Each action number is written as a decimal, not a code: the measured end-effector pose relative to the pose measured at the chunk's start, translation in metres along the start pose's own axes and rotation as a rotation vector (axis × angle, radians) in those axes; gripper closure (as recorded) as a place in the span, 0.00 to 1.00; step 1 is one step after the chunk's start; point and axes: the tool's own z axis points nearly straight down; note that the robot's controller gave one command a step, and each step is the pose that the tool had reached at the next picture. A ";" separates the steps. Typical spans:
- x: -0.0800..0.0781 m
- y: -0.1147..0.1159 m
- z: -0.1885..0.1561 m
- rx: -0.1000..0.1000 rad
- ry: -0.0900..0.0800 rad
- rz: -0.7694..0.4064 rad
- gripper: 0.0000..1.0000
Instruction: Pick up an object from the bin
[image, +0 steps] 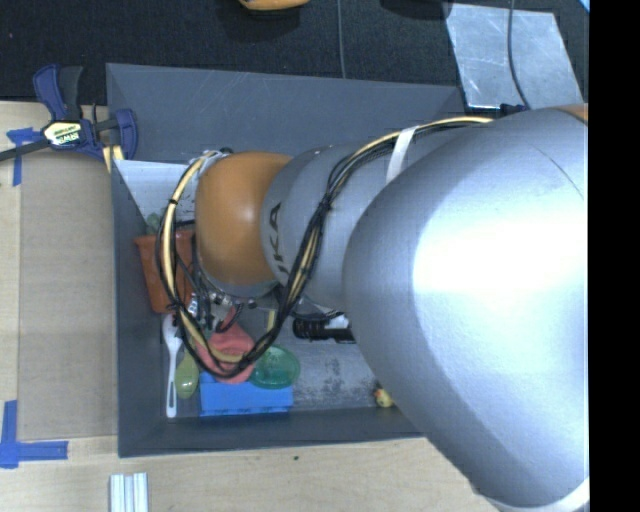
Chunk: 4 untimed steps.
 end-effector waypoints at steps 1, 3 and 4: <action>-0.001 0.000 -0.016 -0.001 0.000 0.000 1.00; -0.002 0.000 -0.039 -0.002 -0.001 -0.001 1.00; -0.002 -0.001 -0.081 0.004 0.003 -0.002 1.00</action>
Offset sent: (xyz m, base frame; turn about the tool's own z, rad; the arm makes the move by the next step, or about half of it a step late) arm 0.0002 -0.0002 0.0348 -0.0002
